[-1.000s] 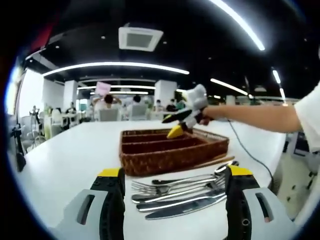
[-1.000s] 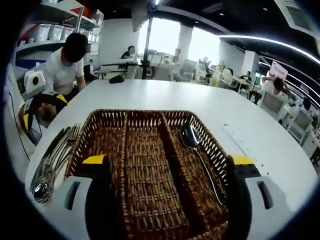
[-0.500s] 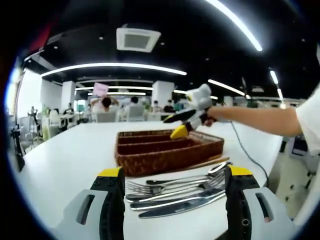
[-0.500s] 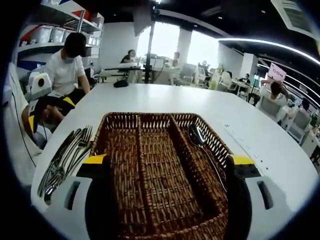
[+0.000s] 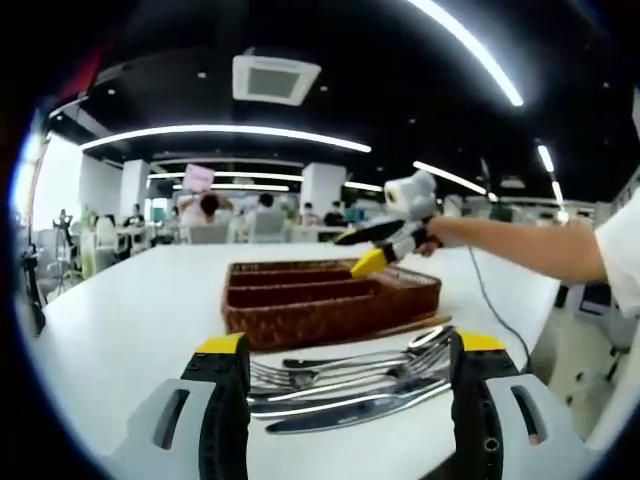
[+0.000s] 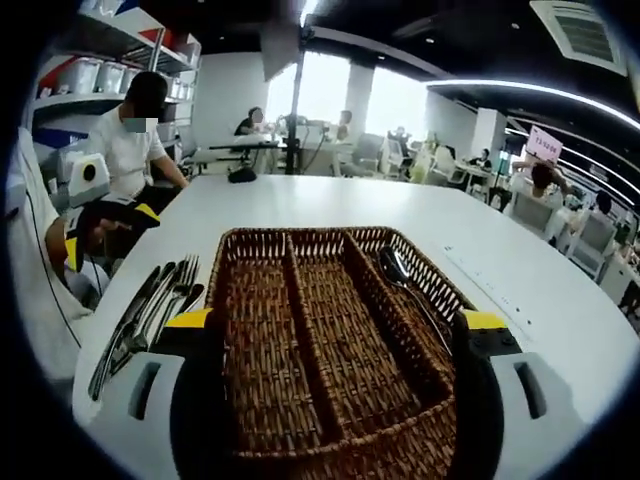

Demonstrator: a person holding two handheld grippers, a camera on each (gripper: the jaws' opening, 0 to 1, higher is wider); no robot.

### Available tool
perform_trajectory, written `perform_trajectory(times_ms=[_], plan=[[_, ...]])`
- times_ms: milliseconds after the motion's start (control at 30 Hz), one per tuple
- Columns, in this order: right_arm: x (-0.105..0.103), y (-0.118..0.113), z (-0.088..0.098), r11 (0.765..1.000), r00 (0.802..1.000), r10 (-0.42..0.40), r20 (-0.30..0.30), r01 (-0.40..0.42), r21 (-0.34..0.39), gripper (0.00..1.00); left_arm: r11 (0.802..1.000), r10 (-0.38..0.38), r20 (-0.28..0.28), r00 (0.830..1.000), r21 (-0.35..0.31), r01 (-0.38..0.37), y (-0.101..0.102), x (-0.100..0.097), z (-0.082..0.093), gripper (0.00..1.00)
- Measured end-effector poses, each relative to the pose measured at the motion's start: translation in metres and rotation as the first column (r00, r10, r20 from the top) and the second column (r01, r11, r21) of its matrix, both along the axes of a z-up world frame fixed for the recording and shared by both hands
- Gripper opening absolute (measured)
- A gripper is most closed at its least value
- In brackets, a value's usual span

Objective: Arrange the knives, forks, and spoons in their matching storage slots by inserting each utensil handle-first until every utensil is classified and aligned in the correct compartment

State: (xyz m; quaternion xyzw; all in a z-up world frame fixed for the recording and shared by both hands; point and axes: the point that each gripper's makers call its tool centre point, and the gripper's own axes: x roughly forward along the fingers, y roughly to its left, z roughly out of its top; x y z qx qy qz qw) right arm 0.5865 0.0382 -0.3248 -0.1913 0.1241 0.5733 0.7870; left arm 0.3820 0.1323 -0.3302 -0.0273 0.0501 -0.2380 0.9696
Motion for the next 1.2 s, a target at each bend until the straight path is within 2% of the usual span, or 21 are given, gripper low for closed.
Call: perform_trajectory(times_ms=[233, 400, 767, 1200], plan=[[-0.007, -0.010, 0.001, 0.998, 0.999, -0.041, 0.002, 0.041, 0.040, 1.00, 1.000, -0.006, -0.005, 1.000, -0.001, 0.006, -0.002, -0.002, -0.003, 0.83], [-0.012, -0.016, 0.000, 0.998, 0.999, -0.049, -0.002, 0.049, 0.040, 1.00, 1.000, -0.016, -0.002, 1.000, 0.002, 0.016, -0.006, -0.004, -0.003, 0.83], [-0.036, -0.029, 0.011, 0.991, 0.996, -0.092, 0.016, 0.090, 0.103, 1.00, 1.000, -0.028, -0.003, 1.000, 0.000, 0.028, -0.009, -0.004, -0.003, 0.82], [-0.055, -0.045, 0.008, 0.985, 0.992, -0.124, 0.014, 0.121, 0.125, 1.00, 0.999, -0.026, -0.006, 1.000, -0.029, 0.026, -0.007, -0.003, -0.005, 0.82]])
